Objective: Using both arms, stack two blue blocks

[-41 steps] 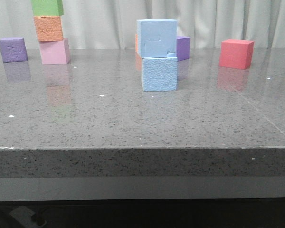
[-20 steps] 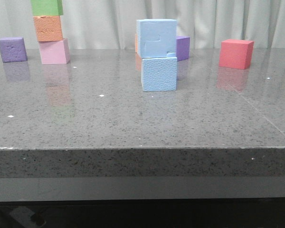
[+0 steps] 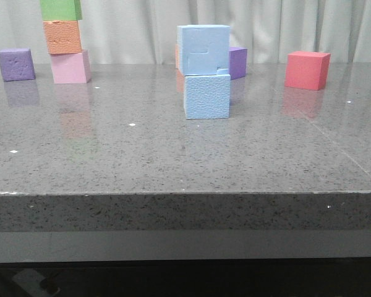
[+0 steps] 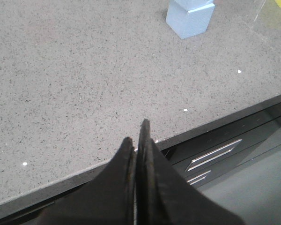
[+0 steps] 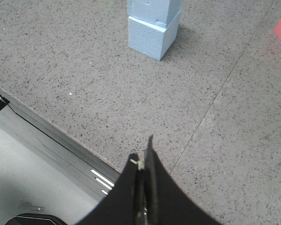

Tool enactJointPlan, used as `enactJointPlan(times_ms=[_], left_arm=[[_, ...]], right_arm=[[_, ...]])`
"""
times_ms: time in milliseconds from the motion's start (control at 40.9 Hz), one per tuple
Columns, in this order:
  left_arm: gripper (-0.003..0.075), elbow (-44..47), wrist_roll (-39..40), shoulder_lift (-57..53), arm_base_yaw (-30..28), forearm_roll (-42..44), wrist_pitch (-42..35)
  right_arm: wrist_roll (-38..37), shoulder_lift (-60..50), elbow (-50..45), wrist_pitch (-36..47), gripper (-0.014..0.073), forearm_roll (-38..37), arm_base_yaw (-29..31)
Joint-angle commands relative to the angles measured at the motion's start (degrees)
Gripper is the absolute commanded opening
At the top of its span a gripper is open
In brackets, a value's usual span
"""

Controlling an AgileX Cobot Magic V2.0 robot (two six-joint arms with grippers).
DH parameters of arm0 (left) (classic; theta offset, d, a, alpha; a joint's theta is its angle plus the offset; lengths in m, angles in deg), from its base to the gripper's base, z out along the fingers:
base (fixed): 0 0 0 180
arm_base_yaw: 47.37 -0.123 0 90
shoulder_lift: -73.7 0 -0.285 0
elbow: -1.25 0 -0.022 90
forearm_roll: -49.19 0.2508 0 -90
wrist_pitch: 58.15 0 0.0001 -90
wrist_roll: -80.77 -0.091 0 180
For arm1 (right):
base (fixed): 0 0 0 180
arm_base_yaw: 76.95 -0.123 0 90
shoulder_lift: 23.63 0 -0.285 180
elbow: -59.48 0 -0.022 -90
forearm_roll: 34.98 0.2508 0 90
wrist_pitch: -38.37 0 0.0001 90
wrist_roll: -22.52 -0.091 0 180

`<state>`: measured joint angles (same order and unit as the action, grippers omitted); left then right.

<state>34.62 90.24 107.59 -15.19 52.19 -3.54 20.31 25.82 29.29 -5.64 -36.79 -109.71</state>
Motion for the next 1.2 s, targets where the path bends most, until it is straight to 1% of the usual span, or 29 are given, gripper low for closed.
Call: enactJointPlan(times_ms=[0, 342, 489, 587, 709, 806, 855, 929, 1026, 1124, 1173], left_arm=[[-0.0020, -1.4, 0.6, 0.3, 0.4, 0.3, -4.5], [-0.0020, -1.4, 0.6, 0.3, 0.4, 0.3, -4.5], [-0.0020, 3.5, 0.6, -4.6, 0.4, 0.0, -10.2], [-0.0020, 9.3, 0.6, -8.8, -3.5, 0.3, -15.8], [-0.0020, 17.3, 0.6, -14.2, -11.2, 0.6, -24.9], [-0.0020, 23.6, 0.6, -18.1, -18.5, -2.4, -34.5], [-0.0020, 26.5, 0.6, -19.4, -21.2, -4.1, -37.6], [-0.0020, 29.3, 0.6, -20.0, -24.4, -6.0, -40.1], [-0.0020, 32.4, 0.6, -20.2, -26.8, -5.9, -40.7], [-0.0020, 34.3, 0.6, -20.2, -27.4, -5.9, -41.2], [-0.0020, 35.4, 0.6, -20.8, -27.4, -6.4, -42.9]], right_arm=[[0.6, -0.3, 1.4, 4.3, -0.0119, -0.7, 0.3], [0.6, -0.3, 1.4, 4.2, -0.0119, -0.7, 0.3], [0.6, -0.3, 1.4, 4.2, -0.0119, -0.7, 0.3], [0.6, -0.3, 1.4, 4.2, -0.0119, -0.7, 0.3], [0.6, -0.3, 1.4, 4.2, -0.0119, -0.7, 0.3], [0.6, -0.3, 1.4, 4.2, -0.0119, -0.7, 0.3], [0.6, -0.3, 1.4, 4.2, -0.0119, -0.7, 0.3], [0.6, -0.3, 1.4, 4.2, -0.0119, -0.7, 0.3], [0.6, -0.3, 1.4, 4.2, -0.0119, -0.7, 0.3], [0.6, -0.3, 1.4, 4.2, -0.0119, -0.7, 0.3], [0.6, -0.3, 1.4, 4.2, -0.0119, -0.7, 0.3]])
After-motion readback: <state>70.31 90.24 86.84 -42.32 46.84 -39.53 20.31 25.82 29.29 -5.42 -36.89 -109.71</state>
